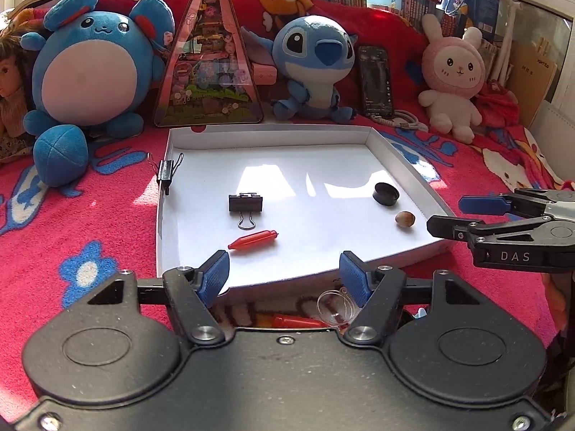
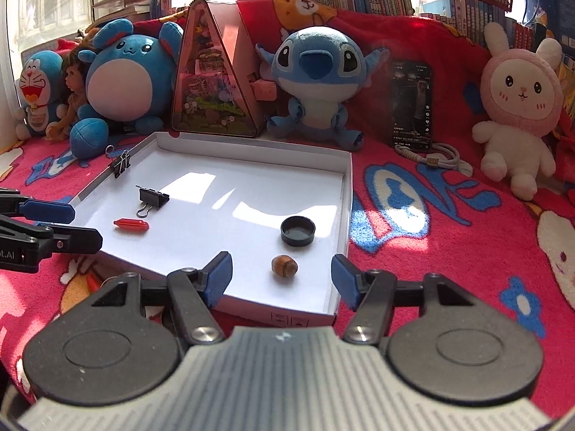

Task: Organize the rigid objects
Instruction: 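Withdraw both open tools from the tray toward the remaining objects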

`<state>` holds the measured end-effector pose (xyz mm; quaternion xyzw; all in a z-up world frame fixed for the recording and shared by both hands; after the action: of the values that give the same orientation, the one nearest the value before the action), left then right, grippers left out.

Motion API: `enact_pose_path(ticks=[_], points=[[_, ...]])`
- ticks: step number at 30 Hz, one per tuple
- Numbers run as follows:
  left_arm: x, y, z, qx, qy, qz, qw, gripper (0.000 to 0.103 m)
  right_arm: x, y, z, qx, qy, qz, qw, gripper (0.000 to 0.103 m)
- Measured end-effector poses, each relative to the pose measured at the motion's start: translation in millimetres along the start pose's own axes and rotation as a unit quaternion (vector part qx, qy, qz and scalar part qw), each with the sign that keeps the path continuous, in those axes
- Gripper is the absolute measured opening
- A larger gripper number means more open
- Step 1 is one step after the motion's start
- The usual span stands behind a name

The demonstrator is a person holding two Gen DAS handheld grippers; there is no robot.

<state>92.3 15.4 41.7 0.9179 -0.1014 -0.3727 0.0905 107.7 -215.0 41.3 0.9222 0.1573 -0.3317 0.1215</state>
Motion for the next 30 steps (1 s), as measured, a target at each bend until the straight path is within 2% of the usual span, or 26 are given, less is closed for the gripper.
enact_pose_path(ticks=[5, 10, 19, 21, 30], points=[[-10.9, 5.7, 19.0, 0.008, -0.015, 0.014, 0.9998, 0.066, -9.0, -15.0, 17.0, -0.031, 0.003, -0.008, 0.999, 0.077], [-18.9, 13.5, 33.7, 0.021, -0.021, 0.022, 0.9993, 0.064, -16.6, -21.7, 30.3, -0.035, 0.001, -0.012, 0.999, 0.079], [-24.6, 21.8, 49.6, 0.021, -0.032, 0.038, 0.9985, 0.045, -23.8, -26.7, 50.6, -0.044, -0.004, -0.009, 0.999, 0.081], [-25.0, 24.7, 51.8, 0.028, -0.029, 0.036, 0.9985, 0.037, -23.9, -26.9, 54.9, -0.043, -0.008, -0.009, 0.999, 0.081], [-20.3, 30.9, 62.0, 0.03, -0.039, 0.043, 0.9979, 0.027, -25.6, -32.5, 66.4, -0.048, -0.014, -0.013, 0.999, 0.081]])
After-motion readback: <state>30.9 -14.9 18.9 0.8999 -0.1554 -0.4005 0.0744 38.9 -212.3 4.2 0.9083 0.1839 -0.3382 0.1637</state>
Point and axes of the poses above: each gripper's, at about its wrist camera, not at the fingertips, and x roughly the way its jaws point, y to its right, z to its underside, the point moved 2 cm from there along x, roughly the way its jaws point, and after that the axes turned 9 degrees about -x, right-handed, at the moved point
